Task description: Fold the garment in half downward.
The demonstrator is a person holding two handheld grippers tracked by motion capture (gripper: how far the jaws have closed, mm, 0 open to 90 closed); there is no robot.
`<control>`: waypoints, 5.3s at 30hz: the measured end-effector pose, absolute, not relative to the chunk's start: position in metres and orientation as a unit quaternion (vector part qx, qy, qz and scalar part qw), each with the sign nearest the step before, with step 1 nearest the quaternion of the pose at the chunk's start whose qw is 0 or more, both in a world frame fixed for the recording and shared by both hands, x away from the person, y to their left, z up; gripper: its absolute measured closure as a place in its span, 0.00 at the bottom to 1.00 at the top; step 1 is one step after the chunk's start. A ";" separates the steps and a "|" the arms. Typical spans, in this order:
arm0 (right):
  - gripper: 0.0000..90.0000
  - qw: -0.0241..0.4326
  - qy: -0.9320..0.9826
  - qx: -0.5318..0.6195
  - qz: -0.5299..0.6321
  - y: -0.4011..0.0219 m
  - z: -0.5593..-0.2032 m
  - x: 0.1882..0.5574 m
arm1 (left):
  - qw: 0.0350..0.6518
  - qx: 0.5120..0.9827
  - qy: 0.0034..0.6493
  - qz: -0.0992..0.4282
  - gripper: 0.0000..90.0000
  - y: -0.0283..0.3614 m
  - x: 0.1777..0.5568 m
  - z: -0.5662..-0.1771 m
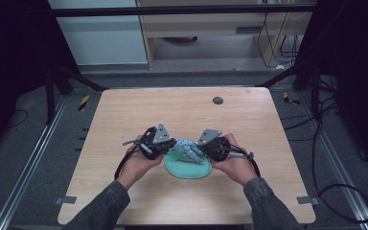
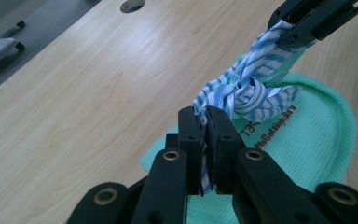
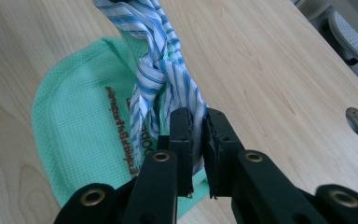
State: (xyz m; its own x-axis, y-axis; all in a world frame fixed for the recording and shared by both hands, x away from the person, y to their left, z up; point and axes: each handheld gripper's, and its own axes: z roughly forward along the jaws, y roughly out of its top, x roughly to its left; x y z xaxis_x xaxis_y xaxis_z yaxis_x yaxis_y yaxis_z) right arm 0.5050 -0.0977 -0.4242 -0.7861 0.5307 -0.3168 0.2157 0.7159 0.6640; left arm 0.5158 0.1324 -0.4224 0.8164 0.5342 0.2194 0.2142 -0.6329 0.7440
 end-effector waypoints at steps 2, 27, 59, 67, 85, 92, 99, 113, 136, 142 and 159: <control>0.91 0.249 0.893 0.209 0.312 -0.097 -0.427 0.503 | 0.371 0.877 0.214 0.216 0.95 0.133 0.514 -0.426; 0.91 0.227 0.900 0.203 0.313 -0.094 -0.447 0.487 | 0.385 0.873 0.232 0.189 0.95 0.139 0.497 -0.448; 0.91 0.219 0.902 0.205 0.310 -0.096 -0.465 0.468 | 0.388 0.874 0.234 0.177 0.95 0.145 0.478 -0.466; 0.90 0.222 0.902 0.209 0.305 -0.095 -0.469 0.462 | 0.392 0.872 0.236 0.174 0.94 0.146 0.474 -0.469; 0.90 0.222 0.910 0.196 0.291 -0.093 -0.465 0.459 | 0.403 0.861 0.252 0.184 0.63 0.154 0.468 -0.471; 0.88 0.222 0.909 0.197 0.291 -0.093 -0.465 0.458 | 0.396 0.870 0.243 0.166 0.59 0.150 0.467 -0.480; 0.82 0.217 0.910 0.198 0.293 -0.092 -0.465 0.456 | 0.391 0.875 0.232 0.169 0.77 0.148 0.464 -0.482; 0.85 0.213 0.907 0.197 0.305 -0.091 -0.473 0.449 | 0.375 0.887 0.216 0.165 0.93 0.149 0.460 -0.490; 0.97 0.196 0.921 0.174 0.290 -0.089 -0.484 0.434 | 0.348 0.901 0.192 0.173 0.95 0.149 0.446 -0.490; 0.90 0.194 0.912 0.192 0.306 -0.094 -0.482 0.433 | 0.376 0.886 0.210 0.172 0.86 0.152 0.442 -0.486; 0.43 0.192 0.879 0.267 0.344 -0.135 -0.477 0.423 | 0.411 0.852 0.276 0.169 0.46 0.176 0.437 -0.475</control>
State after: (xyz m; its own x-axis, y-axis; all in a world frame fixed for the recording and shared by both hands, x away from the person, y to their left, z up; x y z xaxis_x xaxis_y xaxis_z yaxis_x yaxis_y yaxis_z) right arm 0.4226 -0.1351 -0.4772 -0.7831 0.6026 -0.1539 0.3380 0.6200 0.7081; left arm 0.4367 0.1758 -0.4752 0.7910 0.6087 0.0618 0.3310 -0.5106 0.7936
